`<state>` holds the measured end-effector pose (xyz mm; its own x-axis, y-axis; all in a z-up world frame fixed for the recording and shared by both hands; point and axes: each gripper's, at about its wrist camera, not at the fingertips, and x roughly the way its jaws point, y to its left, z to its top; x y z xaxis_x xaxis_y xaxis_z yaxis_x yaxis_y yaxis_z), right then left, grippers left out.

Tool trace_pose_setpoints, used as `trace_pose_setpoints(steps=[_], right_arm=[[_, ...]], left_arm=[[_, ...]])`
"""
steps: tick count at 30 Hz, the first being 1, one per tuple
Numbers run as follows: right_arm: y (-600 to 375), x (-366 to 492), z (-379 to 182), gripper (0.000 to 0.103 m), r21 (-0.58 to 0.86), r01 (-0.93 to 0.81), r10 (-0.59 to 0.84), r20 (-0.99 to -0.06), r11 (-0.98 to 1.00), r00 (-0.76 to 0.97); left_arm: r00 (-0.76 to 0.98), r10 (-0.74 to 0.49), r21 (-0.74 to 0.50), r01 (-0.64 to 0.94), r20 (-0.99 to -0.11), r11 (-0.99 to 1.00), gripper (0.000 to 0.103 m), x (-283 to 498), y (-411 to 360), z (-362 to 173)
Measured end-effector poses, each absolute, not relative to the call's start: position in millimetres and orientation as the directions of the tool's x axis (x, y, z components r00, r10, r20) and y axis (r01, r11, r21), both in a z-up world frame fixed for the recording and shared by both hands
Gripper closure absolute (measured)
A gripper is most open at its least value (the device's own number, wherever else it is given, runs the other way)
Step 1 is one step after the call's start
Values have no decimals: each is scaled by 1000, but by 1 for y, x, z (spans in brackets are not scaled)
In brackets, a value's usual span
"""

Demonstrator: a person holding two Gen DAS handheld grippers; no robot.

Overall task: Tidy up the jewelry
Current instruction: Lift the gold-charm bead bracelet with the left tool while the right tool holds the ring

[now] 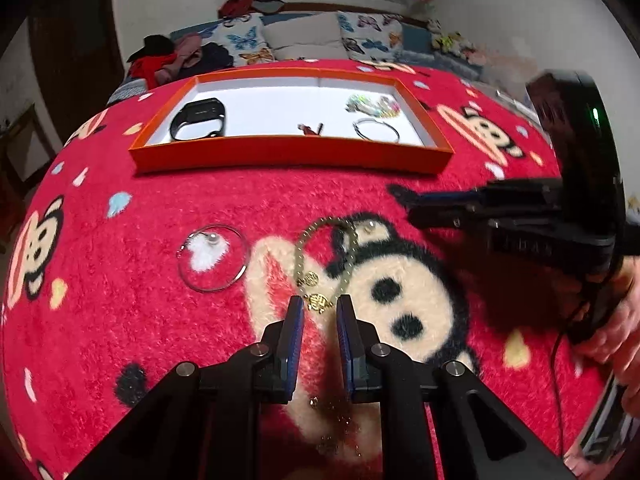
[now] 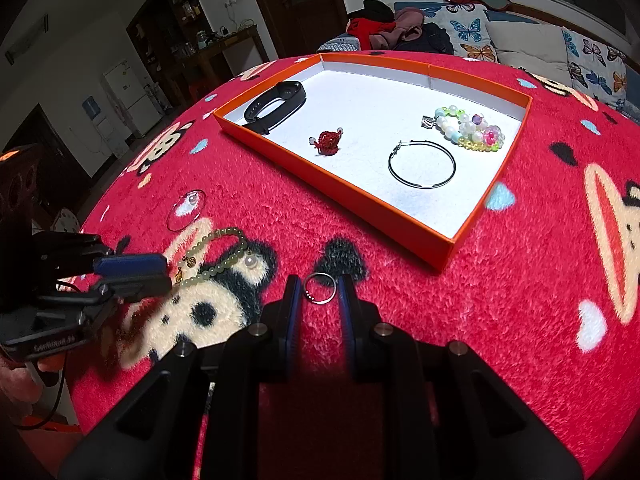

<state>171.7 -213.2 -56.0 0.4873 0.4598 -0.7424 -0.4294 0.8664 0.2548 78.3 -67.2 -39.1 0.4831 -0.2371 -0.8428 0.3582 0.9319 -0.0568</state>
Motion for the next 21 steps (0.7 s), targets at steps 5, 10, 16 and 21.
trace_pose_setpoints(steps=[5, 10, 16, 21], right_arm=[[-213, 171, -56, 83, 247, -433, 455, -744, 867, 489], [-212, 171, -56, 83, 246, -433, 455, -744, 867, 488], [-212, 171, -56, 83, 249, -433, 457, -744, 866, 488], [-212, 171, -57, 83, 251, -433, 459, -743, 866, 487]], left_arm=[[477, -232, -54, 358, -848, 932, 84, 79, -69, -43], [483, -241, -49, 377, -842, 925, 84, 82, -72, -46], [482, -248, -36, 407, -840, 913, 84, 86, -74, -47], [485, -241, -25, 410, -841, 912, 84, 88, -73, -47]])
